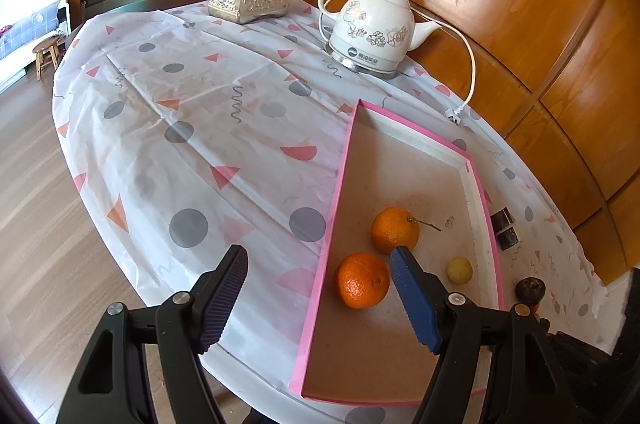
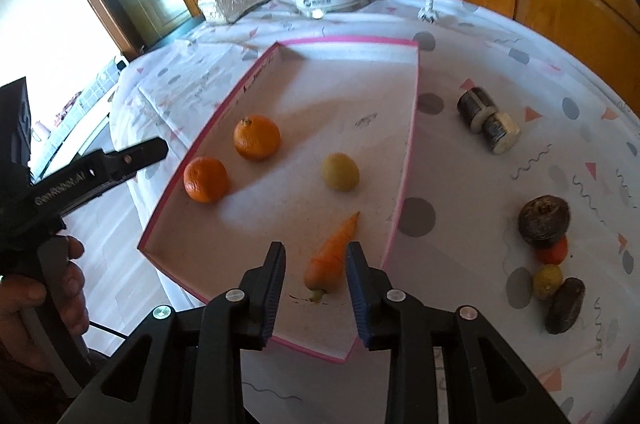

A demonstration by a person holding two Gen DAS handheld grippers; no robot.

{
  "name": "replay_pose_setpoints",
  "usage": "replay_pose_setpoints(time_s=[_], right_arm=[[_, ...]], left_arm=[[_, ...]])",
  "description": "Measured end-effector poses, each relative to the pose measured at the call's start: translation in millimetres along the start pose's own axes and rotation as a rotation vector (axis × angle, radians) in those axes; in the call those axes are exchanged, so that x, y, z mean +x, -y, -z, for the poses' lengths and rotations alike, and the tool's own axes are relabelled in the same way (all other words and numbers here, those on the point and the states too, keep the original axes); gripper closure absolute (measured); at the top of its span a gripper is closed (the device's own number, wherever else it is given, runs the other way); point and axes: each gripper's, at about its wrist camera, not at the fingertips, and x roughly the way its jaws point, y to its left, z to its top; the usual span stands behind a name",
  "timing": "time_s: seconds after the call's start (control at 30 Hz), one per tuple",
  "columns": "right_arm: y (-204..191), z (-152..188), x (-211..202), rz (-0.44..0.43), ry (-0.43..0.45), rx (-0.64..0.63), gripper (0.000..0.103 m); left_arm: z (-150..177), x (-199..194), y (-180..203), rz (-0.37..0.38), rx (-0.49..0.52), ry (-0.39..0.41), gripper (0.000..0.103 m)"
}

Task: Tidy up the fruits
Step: 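Carry the carrot into the pink tray and release it, then move the right gripper back toward the remaining fruits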

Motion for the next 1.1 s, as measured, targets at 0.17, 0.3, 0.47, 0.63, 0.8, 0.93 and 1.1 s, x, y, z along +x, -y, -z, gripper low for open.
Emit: replay_pose_setpoints(time_s=[0.17,0.3,0.47,0.63,0.8,0.93,1.1], right_arm=[[14,-1,-21,0.029,0.053,0.041,0.072],[30,2,-38,0.069,0.089,0.079,0.072],[57,11,-55,0.153,0.115,0.135,0.068],[91,24,-70,0.253,0.123,0.205,0.068],[128,38,-91,0.343,0.129,0.283,0.068],[163,48,-110,0.424,0.135,0.346,0.068],[208,64,-136,0.531,0.150,0.452,0.066]], left_arm=[[1,1,1,0.001,0.005,-0.003,0.029],[1,2,4,0.000,0.011,-0.007,0.029],[2,1,6,-0.003,0.017,-0.005,0.029],[1,0,8,-0.003,0.025,-0.002,0.029],[1,0,11,-0.003,0.037,-0.003,0.029],[1,1,13,-0.006,0.045,-0.006,0.029],[1,2,17,-0.009,0.057,-0.006,0.029]])
